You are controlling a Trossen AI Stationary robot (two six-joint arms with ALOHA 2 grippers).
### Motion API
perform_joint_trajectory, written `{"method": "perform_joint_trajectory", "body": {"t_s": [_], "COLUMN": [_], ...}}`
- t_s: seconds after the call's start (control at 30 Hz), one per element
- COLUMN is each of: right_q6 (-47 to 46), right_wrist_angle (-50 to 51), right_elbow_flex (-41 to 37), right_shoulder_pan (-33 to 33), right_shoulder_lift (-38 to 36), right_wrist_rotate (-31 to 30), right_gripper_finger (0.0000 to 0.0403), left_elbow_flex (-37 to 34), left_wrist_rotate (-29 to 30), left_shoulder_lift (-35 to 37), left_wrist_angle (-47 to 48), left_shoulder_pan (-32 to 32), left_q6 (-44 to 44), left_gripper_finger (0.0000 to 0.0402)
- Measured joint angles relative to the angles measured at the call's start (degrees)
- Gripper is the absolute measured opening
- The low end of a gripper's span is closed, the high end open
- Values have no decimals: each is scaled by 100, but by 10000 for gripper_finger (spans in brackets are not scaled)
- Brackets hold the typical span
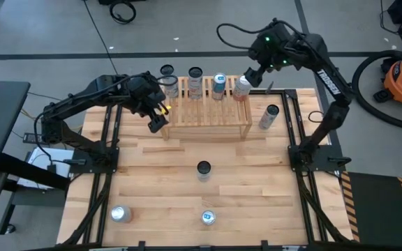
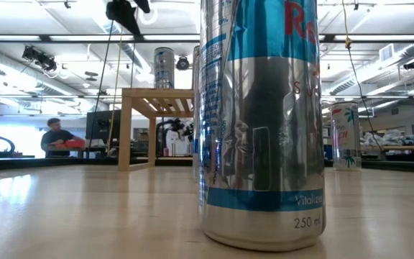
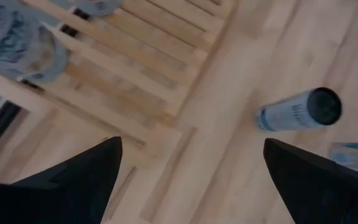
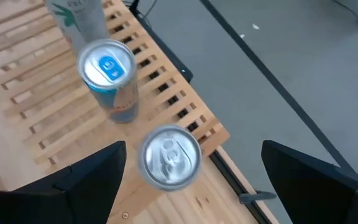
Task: Place canned beverage on shelf
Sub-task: Put the pink-white soda can on the shelf aligned with the other pink-white soda can
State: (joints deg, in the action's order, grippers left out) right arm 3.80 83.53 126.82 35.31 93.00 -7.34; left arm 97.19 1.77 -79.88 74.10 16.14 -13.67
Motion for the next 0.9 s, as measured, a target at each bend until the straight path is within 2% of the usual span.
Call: {"method": "perform_joint_trajectory", "body": {"t_s": [0.17, 0.3, 0.47, 0.67, 0.9], "right_q6": [-89, -161, -530, -855, -1000], "right_wrist_angle": [-572, -1612, -2919, -3548, -4021], "right_elbow_flex": [-1043, -2265, -3686, -4718, -5390], "right_shoulder_pan": [-37, -37, -80, -408, -947], "right_shoulder_lift": [-602, -1234, -1942, -2289, -2346], "right_wrist_rotate": [-179, -127, -449, -600, -1801], "right_gripper_finger": [384, 384, 384, 384, 384], "left_elbow_flex": [0, 0, 0, 0, 0], "left_wrist_rotate": [19, 19, 17, 19, 19], "left_shoulder_lift": [0, 0, 0, 0, 0], "left_wrist_angle": [43, 132, 119, 114, -5], "left_shoulder_pan": [2, 0, 0, 2, 2], "left_q6": [0, -2, -2, 45, 219], "left_gripper_finger": [393, 393, 393, 393, 393]}}
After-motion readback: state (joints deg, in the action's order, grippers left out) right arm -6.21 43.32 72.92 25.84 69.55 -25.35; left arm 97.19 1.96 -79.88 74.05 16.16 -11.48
